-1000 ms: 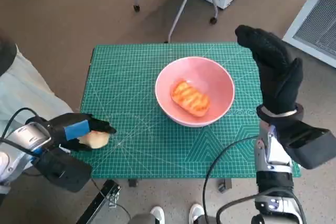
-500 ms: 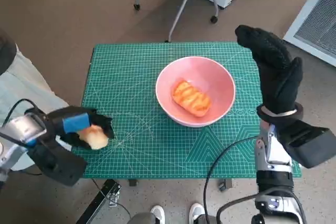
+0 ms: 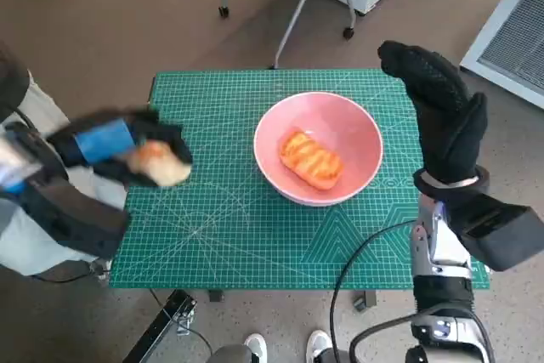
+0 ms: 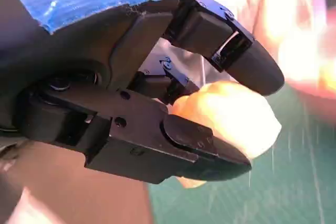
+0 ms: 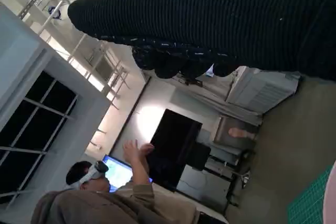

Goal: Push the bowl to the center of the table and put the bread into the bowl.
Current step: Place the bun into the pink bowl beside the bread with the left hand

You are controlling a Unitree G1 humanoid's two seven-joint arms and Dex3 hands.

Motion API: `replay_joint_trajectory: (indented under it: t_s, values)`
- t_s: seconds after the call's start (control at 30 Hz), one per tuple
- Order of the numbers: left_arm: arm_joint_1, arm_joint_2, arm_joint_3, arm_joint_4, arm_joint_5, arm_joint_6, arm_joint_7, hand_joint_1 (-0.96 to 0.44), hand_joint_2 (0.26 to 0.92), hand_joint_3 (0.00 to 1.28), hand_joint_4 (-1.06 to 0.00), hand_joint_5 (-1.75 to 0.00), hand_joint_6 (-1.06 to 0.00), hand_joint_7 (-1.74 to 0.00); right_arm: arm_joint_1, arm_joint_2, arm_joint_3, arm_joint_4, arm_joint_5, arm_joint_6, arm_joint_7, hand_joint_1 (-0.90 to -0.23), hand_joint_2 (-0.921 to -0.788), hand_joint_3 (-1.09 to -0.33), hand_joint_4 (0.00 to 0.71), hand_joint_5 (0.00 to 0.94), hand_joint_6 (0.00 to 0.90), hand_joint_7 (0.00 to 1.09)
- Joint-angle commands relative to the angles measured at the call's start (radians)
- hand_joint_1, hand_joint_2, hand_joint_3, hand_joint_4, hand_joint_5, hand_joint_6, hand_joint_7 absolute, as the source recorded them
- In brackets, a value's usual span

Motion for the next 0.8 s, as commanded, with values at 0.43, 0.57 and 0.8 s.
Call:
replay_joint_trajectory:
  t_s: [0.43,0.57,0.8]
  values:
    - [-0.316,-0.256,-0.101,0.056,0.079,0.040,0.075,0.00,0.920,0.04,-0.61,-1.17,-0.76,-1.10,0.003,-0.006,-0.005,0.014,-0.008,-0.011,0.007,-0.571,-0.921,-0.684,0.377,0.002,0.128,0.65]
    - [-0.365,-0.325,-0.147,0.112,0.108,0.035,0.098,0.00,0.917,0.03,-0.63,-1.12,-0.77,-1.11,0.005,-0.010,-0.007,0.016,-0.009,-0.018,0.008,-0.571,-0.921,-0.684,0.378,0.002,0.123,0.65]
    - [-0.433,-0.428,-0.219,0.268,0.133,0.028,0.112,0.00,0.919,0.06,-0.62,-1.20,-0.71,-1.11,0.013,-0.015,-0.010,0.007,-0.016,-0.025,-0.001,-0.571,-0.921,-0.683,0.378,0.002,0.121,0.65]
